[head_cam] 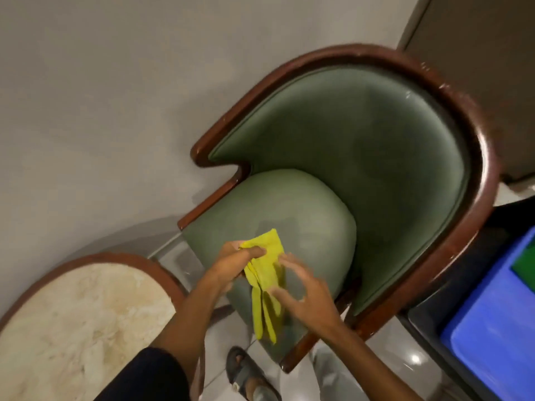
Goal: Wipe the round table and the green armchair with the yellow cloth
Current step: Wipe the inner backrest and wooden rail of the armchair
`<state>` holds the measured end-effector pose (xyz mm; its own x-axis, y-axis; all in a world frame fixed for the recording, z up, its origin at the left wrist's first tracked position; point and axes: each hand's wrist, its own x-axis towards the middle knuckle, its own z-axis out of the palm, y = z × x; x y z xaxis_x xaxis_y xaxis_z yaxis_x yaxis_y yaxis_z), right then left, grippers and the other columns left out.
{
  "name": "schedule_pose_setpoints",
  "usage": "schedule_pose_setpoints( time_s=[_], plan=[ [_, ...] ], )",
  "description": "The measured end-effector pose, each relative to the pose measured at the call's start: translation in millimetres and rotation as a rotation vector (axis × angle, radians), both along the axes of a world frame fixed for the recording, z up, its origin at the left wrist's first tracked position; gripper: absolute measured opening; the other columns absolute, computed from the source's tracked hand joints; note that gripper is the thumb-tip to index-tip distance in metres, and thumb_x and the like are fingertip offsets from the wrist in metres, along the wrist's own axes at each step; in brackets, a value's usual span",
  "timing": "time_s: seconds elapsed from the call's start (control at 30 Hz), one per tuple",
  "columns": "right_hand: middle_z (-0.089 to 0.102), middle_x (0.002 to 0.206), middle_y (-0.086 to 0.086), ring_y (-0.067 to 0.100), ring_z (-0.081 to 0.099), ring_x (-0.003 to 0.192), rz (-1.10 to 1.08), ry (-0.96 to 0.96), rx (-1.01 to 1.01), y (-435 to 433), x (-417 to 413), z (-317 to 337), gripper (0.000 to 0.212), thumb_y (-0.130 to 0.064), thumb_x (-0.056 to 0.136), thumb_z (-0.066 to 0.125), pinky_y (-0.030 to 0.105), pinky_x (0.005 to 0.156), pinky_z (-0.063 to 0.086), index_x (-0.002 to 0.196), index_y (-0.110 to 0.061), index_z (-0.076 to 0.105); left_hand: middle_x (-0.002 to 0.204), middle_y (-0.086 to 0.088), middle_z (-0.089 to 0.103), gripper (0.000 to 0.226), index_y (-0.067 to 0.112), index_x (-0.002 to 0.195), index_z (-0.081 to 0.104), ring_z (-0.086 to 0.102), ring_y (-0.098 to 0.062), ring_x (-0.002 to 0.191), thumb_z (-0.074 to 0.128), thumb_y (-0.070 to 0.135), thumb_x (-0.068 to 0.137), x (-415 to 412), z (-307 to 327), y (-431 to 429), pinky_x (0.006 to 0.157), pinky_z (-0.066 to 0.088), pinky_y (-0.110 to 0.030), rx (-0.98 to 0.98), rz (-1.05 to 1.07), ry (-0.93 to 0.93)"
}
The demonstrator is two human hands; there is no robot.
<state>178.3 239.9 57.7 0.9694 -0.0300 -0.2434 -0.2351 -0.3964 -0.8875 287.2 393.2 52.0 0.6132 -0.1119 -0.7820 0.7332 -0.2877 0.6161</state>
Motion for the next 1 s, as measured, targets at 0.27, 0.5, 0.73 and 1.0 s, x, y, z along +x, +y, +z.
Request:
schedule_pose_setpoints(
  time_s=[0.27, 0.5, 0.73, 1.0],
  plan=[
    [0.060, 0.121, 0.000, 0.015, 0.055, 0.117, -0.167, 0.142, 0.484, -155.4, 60.6, 108.0, 0.045, -0.024, 0.067, 0.084, 0.032, 0.099, 0.046, 0.104, -0.016, 0.060, 0.114, -0.020, 0.074, 0.033, 0.004, 0.104, 0.079, 0.073, -0.036, 0.103, 0.060, 0.006, 0.077, 61.5, 135.9, -107.6, 0.081, 0.060, -0.048, -0.746, 0.147, 0.006],
    [0.070, 0.102, 0.004, 0.022, 0.068, 0.086, -0.513, 0.024, 0.520, -266.2, 53.7, 189.4, 0.045, -0.016, 0.062, 0.081, 0.031, 0.065, 0.058, 0.100, -0.027, 0.061, 0.092, -0.015, 0.078, 0.040, 0.008, 0.085, 0.081, 0.074, -0.035, 0.085, 0.071, 0.008, 0.047, 42.9, 151.8, -230.4, 0.080, 0.059, -0.047, -0.909, 0.166, 0.074],
    [0.054, 0.120, 0.009, 0.026, 0.052, 0.111, -0.727, -0.099, -0.641, -345.1, 81.2, 189.8, 0.062, -0.023, 0.073, 0.080, 0.045, 0.093, 0.046, 0.127, -0.022, 0.049, 0.103, -0.005, 0.073, 0.019, 0.016, 0.109, 0.065, 0.070, -0.016, 0.086, 0.068, 0.016, 0.090, 30.1, 92.3, -306.0, 0.067, 0.059, -0.027, -0.423, -0.062, 0.000],
    [0.033, 0.149, 0.025, 0.041, 0.042, 0.129, -0.641, 0.158, -0.780, -267.6, 95.0, 66.8, 0.092, -0.062, 0.086, 0.051, 0.054, 0.104, 0.040, 0.151, -0.014, 0.008, 0.128, -0.004, 0.061, 0.036, 0.020, 0.123, 0.063, 0.056, -0.023, 0.122, 0.061, 0.036, 0.091, 86.9, 41.4, -232.5, 0.100, 0.040, -0.033, 0.488, -0.762, -0.781]
  ],
)
